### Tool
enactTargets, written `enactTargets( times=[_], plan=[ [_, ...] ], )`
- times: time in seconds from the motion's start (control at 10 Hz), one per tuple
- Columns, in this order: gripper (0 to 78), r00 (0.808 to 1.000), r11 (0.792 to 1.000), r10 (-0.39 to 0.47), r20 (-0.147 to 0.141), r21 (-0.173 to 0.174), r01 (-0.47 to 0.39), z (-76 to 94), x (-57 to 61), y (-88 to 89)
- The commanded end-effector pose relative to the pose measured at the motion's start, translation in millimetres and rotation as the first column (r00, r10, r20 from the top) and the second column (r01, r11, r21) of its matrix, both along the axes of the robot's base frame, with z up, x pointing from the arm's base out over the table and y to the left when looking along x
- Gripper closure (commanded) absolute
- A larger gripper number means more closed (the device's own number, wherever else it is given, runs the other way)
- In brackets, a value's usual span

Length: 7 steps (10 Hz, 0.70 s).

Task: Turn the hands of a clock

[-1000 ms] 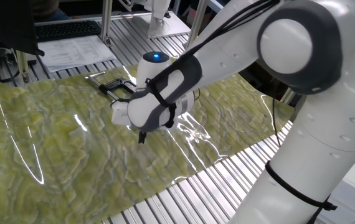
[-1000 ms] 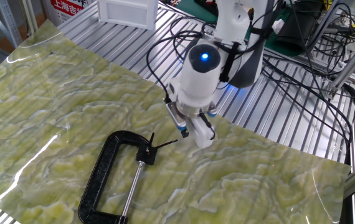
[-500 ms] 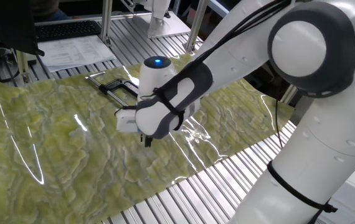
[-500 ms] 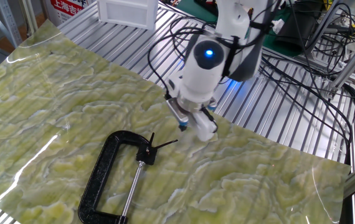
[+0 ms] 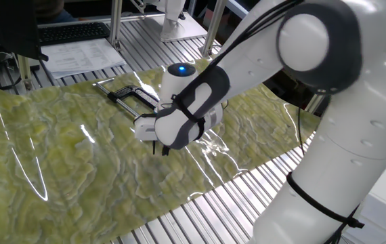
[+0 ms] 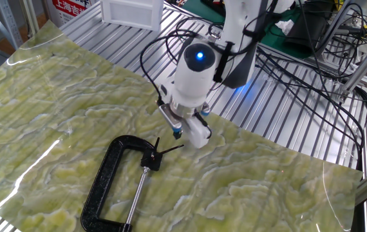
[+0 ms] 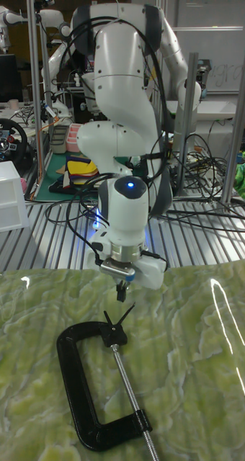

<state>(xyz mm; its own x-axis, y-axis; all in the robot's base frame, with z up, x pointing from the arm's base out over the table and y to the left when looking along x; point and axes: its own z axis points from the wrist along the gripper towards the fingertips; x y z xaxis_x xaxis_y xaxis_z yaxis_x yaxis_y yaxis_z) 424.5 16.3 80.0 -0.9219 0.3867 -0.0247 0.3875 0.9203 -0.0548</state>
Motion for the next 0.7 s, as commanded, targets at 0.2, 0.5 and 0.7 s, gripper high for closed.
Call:
enactTargets(
  times=[0.2,0.5,0.7],
  plan=[
    [77.6,0.999,0.999,-0.029,0.022,0.022,0.029,-3.3,22.1,6.2],
    [77.6,0.996,0.996,-0.085,0.021,0.042,0.084,1.3,33.9,19.5],
    [77.6,0.993,0.993,-0.114,0.022,0.042,0.113,2.5,40.6,30.8]
  ],
)
